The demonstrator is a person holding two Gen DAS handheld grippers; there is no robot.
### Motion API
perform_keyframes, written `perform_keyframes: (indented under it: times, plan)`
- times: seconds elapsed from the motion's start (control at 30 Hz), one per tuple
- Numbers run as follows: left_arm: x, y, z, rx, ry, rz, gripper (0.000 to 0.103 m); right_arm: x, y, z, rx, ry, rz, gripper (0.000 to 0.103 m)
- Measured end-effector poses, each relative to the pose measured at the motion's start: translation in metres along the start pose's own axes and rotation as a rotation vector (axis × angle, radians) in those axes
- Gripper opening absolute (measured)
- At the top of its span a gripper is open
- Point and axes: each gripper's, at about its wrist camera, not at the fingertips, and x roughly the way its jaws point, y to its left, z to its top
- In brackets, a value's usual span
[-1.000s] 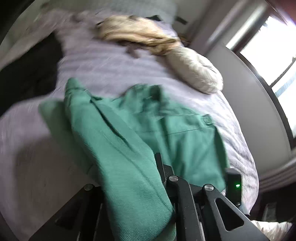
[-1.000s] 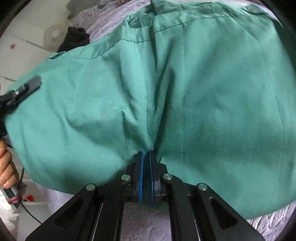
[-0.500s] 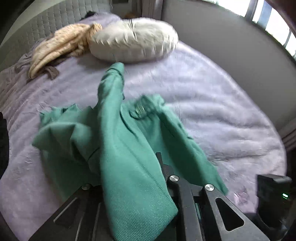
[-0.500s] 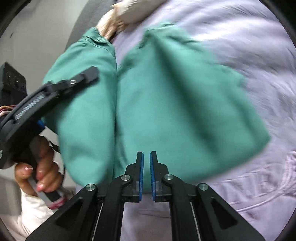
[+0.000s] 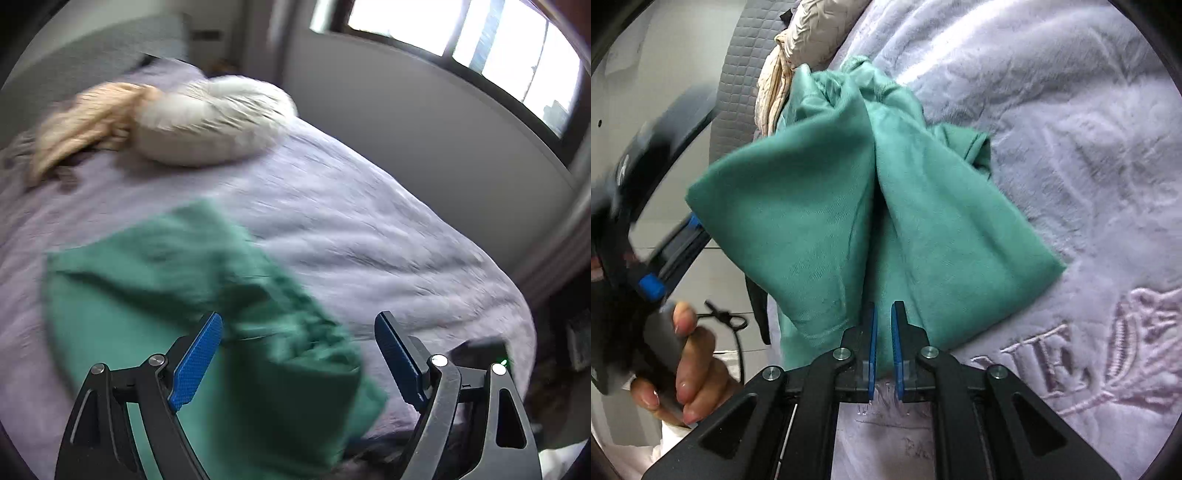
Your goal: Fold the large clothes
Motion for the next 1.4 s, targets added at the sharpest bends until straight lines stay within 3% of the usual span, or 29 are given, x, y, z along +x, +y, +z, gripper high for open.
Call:
perform_keyframes:
  times: [0.03,0.1,0.27,0.4,0.5,0.53,0.57,0.6,0.63,0.8,0.87,0.9,1.0,1.07,1.13,1.27,1.3,1.33,1.37,1.4]
  plan:
    - [-0.006,0.011,-0.003,-0.025,-0.006,0.031,0.085,-0.006,-0.002,0.001,0.006,-0.011,0.007,0.036]
    - [-0.02,0.039,-0.016,-0.085,0.0,0.092,0.085,-0.017,-0.003,0.003,0.012,-0.045,0.032,0.065]
    - [-0.038,0.095,-0.061,-0.208,0.071,0.214,0.085,-0.034,0.013,0.0,-0.037,-0.092,0.037,0.067]
    - [-0.039,0.119,-0.094,-0.333,0.135,0.206,0.085,-0.02,0.037,-0.002,-0.113,-0.056,0.007,0.068]
    - [-0.04,0.122,-0.107,-0.373,0.142,0.198,0.085,0.005,0.062,0.007,-0.172,-0.048,-0.056,0.068]
    - [-0.042,0.122,-0.109,-0.376,0.14,0.196,0.085,0.012,0.068,0.013,-0.187,-0.052,-0.082,0.067]
    - [-0.044,0.121,-0.11,-0.375,0.137,0.191,0.085,0.016,0.072,0.017,-0.187,-0.056,-0.1,0.059]
    - [-0.046,0.119,-0.109,-0.372,0.127,0.182,0.085,0.02,0.073,0.022,-0.178,-0.055,-0.121,0.008]
    - [-0.048,0.117,-0.106,-0.368,0.116,0.174,0.085,0.018,0.076,0.023,-0.159,-0.067,-0.109,0.005]
    - [-0.051,0.112,-0.103,-0.342,0.099,0.089,0.085,-0.028,0.074,-0.001,-0.05,-0.182,0.116,0.004]
    - [-0.04,0.109,-0.111,-0.301,0.134,0.096,0.085,-0.039,0.044,-0.014,0.076,-0.222,0.121,0.003]
    - [-0.03,0.108,-0.12,-0.28,0.172,0.123,0.086,-0.038,0.032,-0.017,0.109,-0.22,0.109,0.003]
    - [-0.018,0.115,-0.138,-0.322,0.203,0.082,0.086,-0.025,-0.019,-0.024,0.229,-0.148,-0.018,0.003]
    - [-0.019,0.119,-0.14,-0.353,0.197,0.068,0.086,-0.028,-0.029,-0.025,0.252,-0.124,-0.022,0.003]
    - [-0.021,0.119,-0.14,-0.356,0.191,0.075,0.086,-0.046,-0.014,-0.023,0.165,-0.129,-0.116,0.009]
    - [-0.022,0.117,-0.14,-0.344,0.194,0.08,0.086,-0.08,0.036,-0.013,-0.098,-0.159,-0.176,0.009]
    - [-0.022,0.116,-0.14,-0.344,0.195,0.081,0.086,-0.08,0.056,-0.006,-0.187,-0.15,-0.195,0.015]
    - [-0.022,0.115,-0.141,-0.346,0.196,0.081,0.086,-0.077,0.071,0.001,-0.255,-0.135,-0.217,0.049]
    - [-0.022,0.115,-0.141,-0.349,0.196,0.081,0.086,-0.073,0.085,0.007,-0.305,-0.13,-0.239,0.068]
    - [-0.022,0.114,-0.14,-0.349,0.196,0.081,0.086,-0.067,0.096,0.012,-0.377,-0.123,-0.272,0.077]
